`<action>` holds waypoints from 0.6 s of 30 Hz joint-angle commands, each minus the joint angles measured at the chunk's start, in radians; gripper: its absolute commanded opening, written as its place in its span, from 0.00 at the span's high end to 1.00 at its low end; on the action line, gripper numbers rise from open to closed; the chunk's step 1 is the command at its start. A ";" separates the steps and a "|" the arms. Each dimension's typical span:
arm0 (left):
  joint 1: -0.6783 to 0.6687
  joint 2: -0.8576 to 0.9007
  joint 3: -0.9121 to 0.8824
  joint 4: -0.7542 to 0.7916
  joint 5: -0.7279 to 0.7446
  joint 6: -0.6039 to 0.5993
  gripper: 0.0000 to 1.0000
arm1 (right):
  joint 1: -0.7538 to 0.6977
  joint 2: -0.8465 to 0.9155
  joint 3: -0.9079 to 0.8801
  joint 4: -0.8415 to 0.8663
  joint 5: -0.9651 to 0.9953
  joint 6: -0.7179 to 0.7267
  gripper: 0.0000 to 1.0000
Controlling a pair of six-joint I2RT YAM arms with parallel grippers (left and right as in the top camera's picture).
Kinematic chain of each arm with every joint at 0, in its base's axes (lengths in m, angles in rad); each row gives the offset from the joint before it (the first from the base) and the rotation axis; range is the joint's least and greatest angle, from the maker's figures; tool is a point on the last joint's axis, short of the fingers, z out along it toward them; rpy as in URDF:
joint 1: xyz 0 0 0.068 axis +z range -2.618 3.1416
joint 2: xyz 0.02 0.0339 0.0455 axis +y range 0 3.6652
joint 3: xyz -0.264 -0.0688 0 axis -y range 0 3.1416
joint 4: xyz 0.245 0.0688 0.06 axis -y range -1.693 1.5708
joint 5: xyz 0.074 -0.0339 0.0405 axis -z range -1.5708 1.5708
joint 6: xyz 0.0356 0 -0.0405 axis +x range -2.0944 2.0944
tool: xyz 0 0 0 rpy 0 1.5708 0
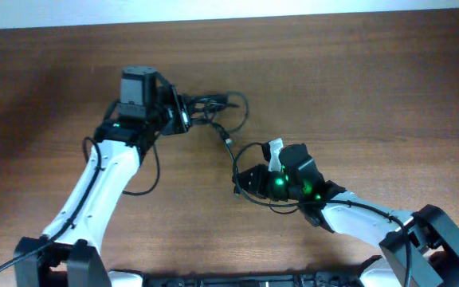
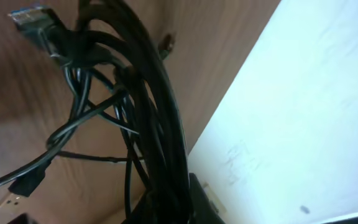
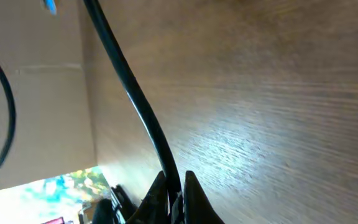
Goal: Untangle cables
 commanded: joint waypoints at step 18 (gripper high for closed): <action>0.223 -0.021 0.013 0.378 0.417 0.855 1.00 | -0.236 0.008 -0.003 -0.151 -0.187 -0.138 0.96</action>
